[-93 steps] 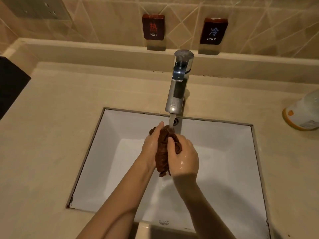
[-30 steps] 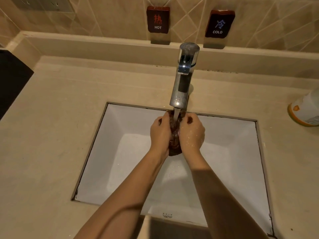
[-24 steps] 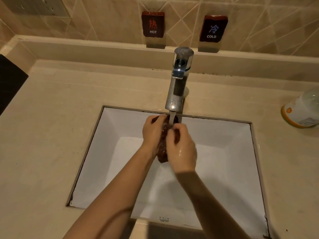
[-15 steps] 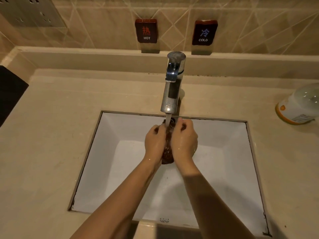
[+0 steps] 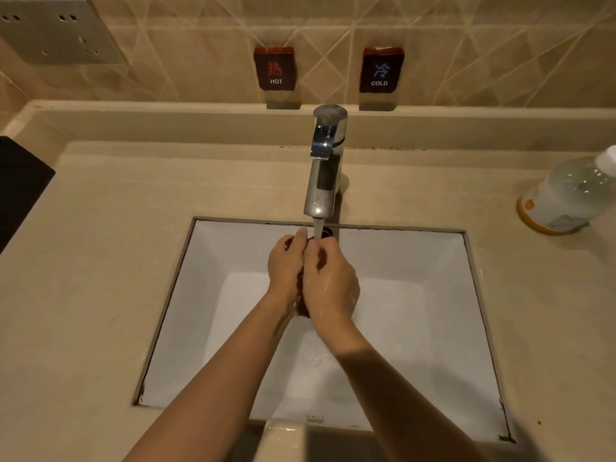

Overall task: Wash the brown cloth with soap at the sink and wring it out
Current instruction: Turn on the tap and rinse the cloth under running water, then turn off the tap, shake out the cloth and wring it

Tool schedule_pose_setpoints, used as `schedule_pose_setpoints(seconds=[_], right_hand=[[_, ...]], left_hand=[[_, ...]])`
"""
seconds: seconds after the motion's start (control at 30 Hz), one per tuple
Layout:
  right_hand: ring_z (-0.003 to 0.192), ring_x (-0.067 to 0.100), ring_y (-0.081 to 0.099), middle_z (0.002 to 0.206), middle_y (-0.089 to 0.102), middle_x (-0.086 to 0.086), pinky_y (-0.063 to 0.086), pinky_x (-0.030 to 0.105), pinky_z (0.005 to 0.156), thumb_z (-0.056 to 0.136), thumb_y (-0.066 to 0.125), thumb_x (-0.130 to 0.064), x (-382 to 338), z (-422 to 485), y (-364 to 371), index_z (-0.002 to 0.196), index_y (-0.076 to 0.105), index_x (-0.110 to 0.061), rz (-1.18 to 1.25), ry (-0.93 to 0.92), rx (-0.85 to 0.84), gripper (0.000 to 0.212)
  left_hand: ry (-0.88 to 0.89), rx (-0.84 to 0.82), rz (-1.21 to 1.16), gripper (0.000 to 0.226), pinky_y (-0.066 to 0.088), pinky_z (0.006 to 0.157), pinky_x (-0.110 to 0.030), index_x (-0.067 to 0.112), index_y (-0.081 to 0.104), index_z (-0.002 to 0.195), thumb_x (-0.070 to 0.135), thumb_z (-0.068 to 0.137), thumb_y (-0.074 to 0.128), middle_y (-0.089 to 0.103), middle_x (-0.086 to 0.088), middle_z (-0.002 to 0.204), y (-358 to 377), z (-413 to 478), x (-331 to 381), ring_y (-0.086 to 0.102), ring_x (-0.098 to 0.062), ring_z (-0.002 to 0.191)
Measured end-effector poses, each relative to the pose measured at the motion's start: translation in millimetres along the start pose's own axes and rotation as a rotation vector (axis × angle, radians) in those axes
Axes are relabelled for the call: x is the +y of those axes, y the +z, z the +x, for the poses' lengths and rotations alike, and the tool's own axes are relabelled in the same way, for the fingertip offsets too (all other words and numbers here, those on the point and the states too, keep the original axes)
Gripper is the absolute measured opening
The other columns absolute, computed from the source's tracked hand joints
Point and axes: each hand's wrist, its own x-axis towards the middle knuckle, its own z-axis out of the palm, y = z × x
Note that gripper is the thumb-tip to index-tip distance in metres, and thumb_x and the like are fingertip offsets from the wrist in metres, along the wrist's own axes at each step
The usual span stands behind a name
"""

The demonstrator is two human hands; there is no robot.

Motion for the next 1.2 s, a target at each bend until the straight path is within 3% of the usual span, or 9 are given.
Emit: schedule_pose_setpoints(seconds=[0.13,0.23,0.37,0.5,0.6,0.73,0.93,1.1,1.2], right_hand=[[0.076,0.016,0.059,0.083,0.062,-0.001,0.039,0.020,0.057,0.097,0.037,-0.037,8.0,20.9,-3.1,0.088,0.055,-0.020,0.089,0.112,0.042,0.027],[0.091,0.019,0.059,0.092,0.059,-0.001,0.039,0.021,0.065,0.097,0.038,-0.038,17.6,38.2,-3.1,0.095,0.051,-0.022,0.273,0.220,0.009,0.021],[0.098,0.015,0.054,0.104,0.056,-0.001,0.041,0.023,0.077,0.096,0.034,-0.046,18.1,25.3,-7.0,0.102,0.047,-0.029,0.436,0.294,-0.127,0.023],[0.077,0.009,0.058,0.078,0.056,-0.010,0.049,0.023,0.070,0.097,0.035,-0.042,7.1,7.2,-3.6,0.087,0.051,-0.027,0.285,0.118,-0.051,0.024],[0.073,0.012,0.055,0.072,0.055,-0.007,0.043,0.027,0.070,0.099,0.034,-0.037,10.3,28.7,-1.3,0.087,0.055,-0.016,0.283,0.195,0.008,0.032],[0.100,0.022,0.057,0.102,0.062,0.006,0.047,0.038,0.093,0.098,0.034,-0.039,16.3,36.9,-0.6,0.107,0.058,-0.014,0.354,0.286,-0.132,0.036],[0.108,0.023,0.056,0.116,0.059,0.005,0.048,0.038,0.096,0.094,0.046,-0.039,24.1,29.6,-35.2,0.123,0.051,-0.023,0.511,0.462,-0.445,0.034],[0.115,0.021,0.053,0.127,0.054,0.003,0.046,0.038,0.099,0.094,0.049,-0.035,22.0,23.4,-56.5,0.131,0.044,-0.029,0.438,0.381,-0.630,0.038],[0.110,0.014,0.050,0.125,0.052,-0.004,0.045,0.032,0.094,0.096,0.042,-0.036,9.7,25.7,-72.8,0.128,0.049,-0.024,0.219,0.203,-0.568,0.034]], left_hand=[[-0.033,-0.016,-0.041,0.028,0.055,0.074,-0.037,0.010,0.067,0.090,0.034,0.095,0.052,0.070,-0.011,0.087,5.6,-13.4,-14.0,0.065,-0.020,0.078],[0.002,-0.017,-0.061,0.020,0.053,0.067,-0.026,0.017,0.065,0.092,0.033,0.095,0.053,0.069,-0.003,0.089,8.2,-18.0,-14.5,0.065,-0.016,0.081],[0.039,0.020,-0.065,0.026,0.051,0.069,-0.024,0.015,0.064,0.093,0.037,0.095,0.050,0.066,-0.001,0.086,5.0,-2.8,-7.0,0.062,-0.013,0.079],[-0.012,-0.016,-0.063,0.030,0.053,0.066,-0.025,0.008,0.065,0.092,0.035,0.095,0.052,0.067,-0.007,0.082,3.5,-3.2,-9.8,0.062,-0.017,0.074],[-0.077,-0.057,-0.138,0.023,0.055,0.063,-0.025,0.009,0.066,0.092,0.029,0.094,0.055,0.068,-0.005,0.081,1.0,-17.7,-8.1,0.064,-0.016,0.074],[0.038,-0.038,-0.104,0.016,0.053,0.064,-0.020,0.016,0.067,0.091,0.027,0.093,0.056,0.069,-0.001,0.085,-11.2,-29.6,10.7,0.065,-0.012,0.077],[0.148,0.011,-0.151,0.022,0.051,0.069,-0.026,0.016,0.065,0.081,0.034,0.091,0.059,0.064,0.000,0.076,-36.5,-41.8,49.8,0.060,-0.013,0.071],[0.166,0.002,-0.159,0.023,0.048,0.066,-0.026,0.015,0.062,0.075,0.033,0.090,0.060,0.061,0.000,0.070,-41.6,-56.7,67.0,0.058,-0.013,0.066],[0.173,-0.009,-0.171,0.024,0.049,0.060,-0.021,0.012,0.062,0.077,0.032,0.090,0.060,0.061,0.000,0.069,-44.2,-66.0,74.9,0.058,-0.011,0.064]])
